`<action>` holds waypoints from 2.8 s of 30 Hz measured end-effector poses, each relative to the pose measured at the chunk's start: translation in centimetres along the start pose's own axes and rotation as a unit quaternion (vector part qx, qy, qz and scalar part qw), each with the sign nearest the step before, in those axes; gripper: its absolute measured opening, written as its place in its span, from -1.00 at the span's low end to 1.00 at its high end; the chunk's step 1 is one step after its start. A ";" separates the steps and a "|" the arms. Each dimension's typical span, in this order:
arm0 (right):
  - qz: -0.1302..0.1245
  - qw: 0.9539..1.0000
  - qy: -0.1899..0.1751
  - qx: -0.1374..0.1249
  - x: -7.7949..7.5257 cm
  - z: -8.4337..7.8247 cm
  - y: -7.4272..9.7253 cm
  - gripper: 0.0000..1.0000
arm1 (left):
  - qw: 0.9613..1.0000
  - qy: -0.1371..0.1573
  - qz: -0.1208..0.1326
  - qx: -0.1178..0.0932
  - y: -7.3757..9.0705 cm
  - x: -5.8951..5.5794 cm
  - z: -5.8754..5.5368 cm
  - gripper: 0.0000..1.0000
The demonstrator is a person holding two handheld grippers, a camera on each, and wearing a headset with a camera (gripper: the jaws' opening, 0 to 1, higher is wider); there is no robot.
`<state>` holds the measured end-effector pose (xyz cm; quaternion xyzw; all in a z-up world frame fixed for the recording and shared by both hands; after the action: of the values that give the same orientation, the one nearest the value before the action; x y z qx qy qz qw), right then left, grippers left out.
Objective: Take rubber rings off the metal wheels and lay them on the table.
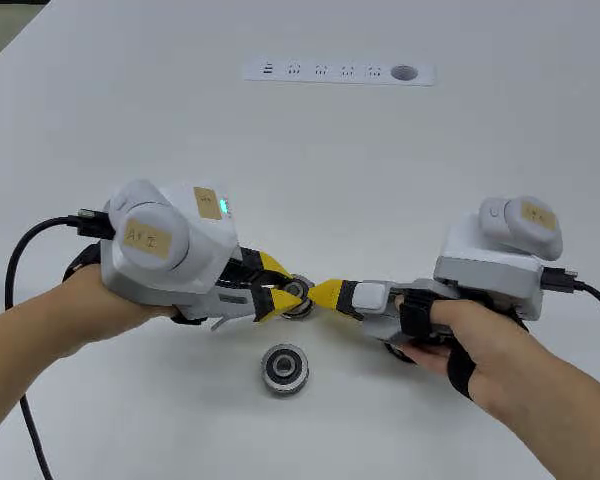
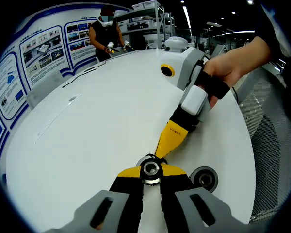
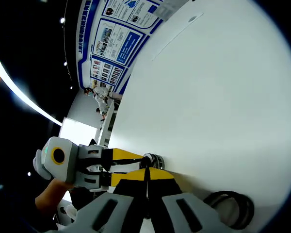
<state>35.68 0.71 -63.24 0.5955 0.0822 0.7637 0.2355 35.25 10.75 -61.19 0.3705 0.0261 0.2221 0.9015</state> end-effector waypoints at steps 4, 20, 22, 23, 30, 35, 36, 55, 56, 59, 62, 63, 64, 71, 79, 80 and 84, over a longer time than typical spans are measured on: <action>-0.001 1.000 0.006 0.002 0.3 -0.1 -0.1 -0.99 | 1.000 -0.001 0.000 0.000 0.0 0.0 0.1 -0.77; 0.002 0.999 0.035 0.007 0.9 0.1 -0.3 -0.99 | 1.000 -0.002 0.000 0.001 0.1 -0.2 0.2 -0.77; 0.003 0.999 0.036 0.006 0.9 0.1 -0.1 -0.99 | 1.000 -0.004 -0.001 0.001 0.1 -0.2 0.2 -0.77; 0.003 0.999 0.037 0.006 0.9 0.1 -0.1 -0.99 | 1.000 -0.004 -0.001 0.000 0.1 -0.2 0.2 -0.77; 0.009 0.999 0.045 0.008 1.1 0.2 -0.1 -0.99 | 1.000 -0.006 -0.001 0.000 0.1 -0.3 0.2 -0.76; 0.016 0.998 0.060 0.012 1.4 0.0 0.1 -0.99 | 1.000 -0.008 -0.002 0.000 0.1 -0.2 0.2 -0.76; 0.018 0.998 0.062 0.012 1.4 0.0 0.1 -0.99 | 1.000 -0.008 -0.002 0.000 0.1 -0.2 0.1 -0.76; -0.002 0.998 0.064 0.005 1.4 -0.1 0.3 -0.98 | 1.000 -0.008 0.006 -0.009 0.1 -0.4 0.1 -0.74; -0.001 0.998 0.063 0.006 1.4 -0.1 0.3 -0.98 | 1.000 -0.008 0.007 -0.010 0.1 -0.4 0.0 -0.74; -0.002 0.998 0.065 0.006 1.4 -0.1 0.2 -0.98 | 1.000 -0.013 0.011 -0.010 0.1 -0.4 0.0 -0.73; -0.003 0.998 0.065 0.006 1.5 -0.2 0.1 -0.98 | 1.000 -0.023 0.011 -0.007 0.1 -0.4 0.1 -0.73; -0.005 0.998 0.062 0.005 1.5 -0.2 0.0 -0.98 | 1.000 -0.024 0.011 -0.006 0.1 -0.3 0.1 -0.73; -0.004 0.998 0.062 0.005 1.6 -0.2 0.0 -0.98 | 1.000 -0.026 0.012 -0.005 0.1 -0.3 0.1 -0.73; -0.001 0.998 0.058 0.006 1.8 -0.2 -0.2 -0.98 | 1.000 -0.019 0.018 0.004 1.2 -0.4 -0.6 -0.67; 0.015 0.998 0.053 0.012 2.7 -0.4 -0.2 -0.97 | 0.996 0.042 0.063 -0.037 3.6 0.2 -0.9 -0.66; 0.016 0.998 0.054 0.011 2.8 -0.4 -0.1 -0.97 | 0.995 0.048 0.070 -0.044 3.9 0.3 -0.8 -0.66; 0.019 0.998 0.053 0.005 3.1 -0.2 0.4 -0.97 | 0.992 0.072 0.085 -0.062 4.9 0.3 -0.7 -0.63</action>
<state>34.81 1.83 -60.45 0.5564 0.0870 0.7983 0.2135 33.48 14.42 -58.28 0.2974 0.0459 0.3252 0.8965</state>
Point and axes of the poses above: the centre of the closed fingertips' face, and the gripper's own axes: y roughly backward along the fingers, x roughly to its left, z roughly out of its top, the point moved 6 cm from there along y, roughly backward along the fingers, and after that the axes turned 4 degrees about -y, right-handed, at the moved point
